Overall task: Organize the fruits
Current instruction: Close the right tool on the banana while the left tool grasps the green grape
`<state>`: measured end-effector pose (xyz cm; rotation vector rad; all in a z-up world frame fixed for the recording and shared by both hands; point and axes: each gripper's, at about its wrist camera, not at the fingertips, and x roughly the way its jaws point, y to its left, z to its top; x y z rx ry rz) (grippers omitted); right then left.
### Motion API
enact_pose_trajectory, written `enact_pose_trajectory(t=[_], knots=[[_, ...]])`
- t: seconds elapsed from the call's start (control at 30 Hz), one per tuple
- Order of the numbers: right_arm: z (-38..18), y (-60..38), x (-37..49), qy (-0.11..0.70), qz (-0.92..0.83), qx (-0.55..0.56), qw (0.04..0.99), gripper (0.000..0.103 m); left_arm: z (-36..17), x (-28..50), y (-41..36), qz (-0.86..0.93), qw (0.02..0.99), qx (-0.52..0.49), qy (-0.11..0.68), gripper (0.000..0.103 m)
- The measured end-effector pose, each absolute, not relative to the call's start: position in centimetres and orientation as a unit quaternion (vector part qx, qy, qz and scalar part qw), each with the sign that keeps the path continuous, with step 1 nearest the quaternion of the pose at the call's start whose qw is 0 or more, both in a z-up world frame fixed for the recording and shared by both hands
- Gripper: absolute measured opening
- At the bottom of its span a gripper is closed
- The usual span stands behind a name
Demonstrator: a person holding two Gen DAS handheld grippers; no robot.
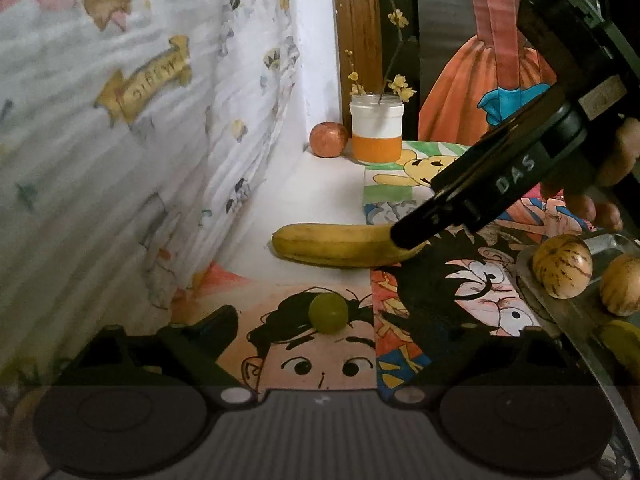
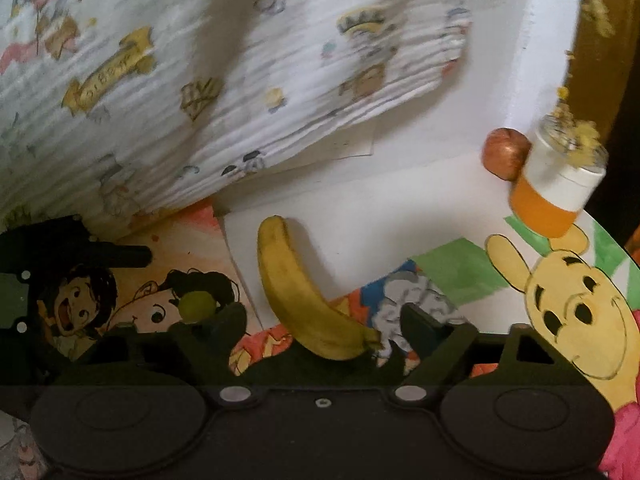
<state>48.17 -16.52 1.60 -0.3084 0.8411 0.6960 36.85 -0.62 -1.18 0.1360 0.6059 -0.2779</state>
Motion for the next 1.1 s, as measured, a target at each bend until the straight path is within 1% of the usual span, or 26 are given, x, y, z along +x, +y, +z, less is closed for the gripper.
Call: enact_pose_trajectory(t=[0.03, 0.13, 0.17, 0.2, 0.23, 0.3, 0.43, 0.6, 0.7, 0.8, 0.93, 1.03, 1.1], knots=[[1.4, -16.3, 48.3, 0.398, 0.331, -0.147, 0.843, 0.078, -1.3, 37.0, -0.5, -0.137, 0.942, 0.064, 0.298, 0.09], [1.0, -15.8, 48.7, 0.399, 0.336, -0.15, 0.84, 0.068, -1.6, 37.5, -0.2, -0.139, 0.942, 0.053, 0.301, 0.083], [0.8, -15.7, 48.8, 0.4, 0.339, -0.151, 0.838, 0.063, -1.6, 37.7, -0.1, -0.141, 0.941, 0.049, 0.302, 0.08], [0.6, -15.6, 48.9, 0.401, 0.34, -0.153, 0.837, 0.061, -1.7, 37.8, 0.0, -0.143, 0.941, 0.045, 0.303, 0.076], [0.5, -15.4, 49.0, 0.403, 0.342, -0.154, 0.835, 0.06, -1.7, 38.0, 0.0, -0.145, 0.94, 0.041, 0.305, 0.075], [0.2, -15.2, 49.2, 0.405, 0.346, -0.153, 0.832, 0.058, -1.8, 38.3, 0.1, -0.151, 0.939, 0.035, 0.308, 0.067], [-0.1, -14.8, 49.4, 0.405, 0.348, -0.155, 0.831, 0.054, -1.9, 38.9, 0.1, -0.154, 0.937, 0.027, 0.311, 0.059], [-0.4, -14.3, 49.6, 0.405, 0.352, -0.16, 0.829, 0.052, -2.0, 39.5, 0.3, -0.158, 0.934, 0.018, 0.319, 0.047], [-0.7, -13.9, 49.7, 0.405, 0.351, -0.165, 0.828, 0.052, -2.0, 39.6, 0.3, -0.16, 0.933, 0.014, 0.322, 0.044], [-1.0, -13.7, 49.6, 0.401, 0.348, -0.173, 0.829, 0.052, -2.2, 39.9, 0.2, -0.158, 0.931, 0.009, 0.329, 0.043], [-1.2, -13.6, 49.5, 0.399, 0.345, -0.176, 0.831, 0.05, -2.2, 40.2, 0.3, -0.155, 0.931, -0.008, 0.33, 0.039], [-1.3, -13.6, 49.3, 0.397, 0.343, -0.181, 0.832, 0.047, -2.2, 40.1, 0.3, -0.154, 0.931, -0.007, 0.331, 0.033], [-1.3, -13.5, 49.3, 0.397, 0.343, -0.182, 0.832, 0.042, -2.2, 40.1, 0.3, -0.152, 0.931, -0.009, 0.331, 0.03]])
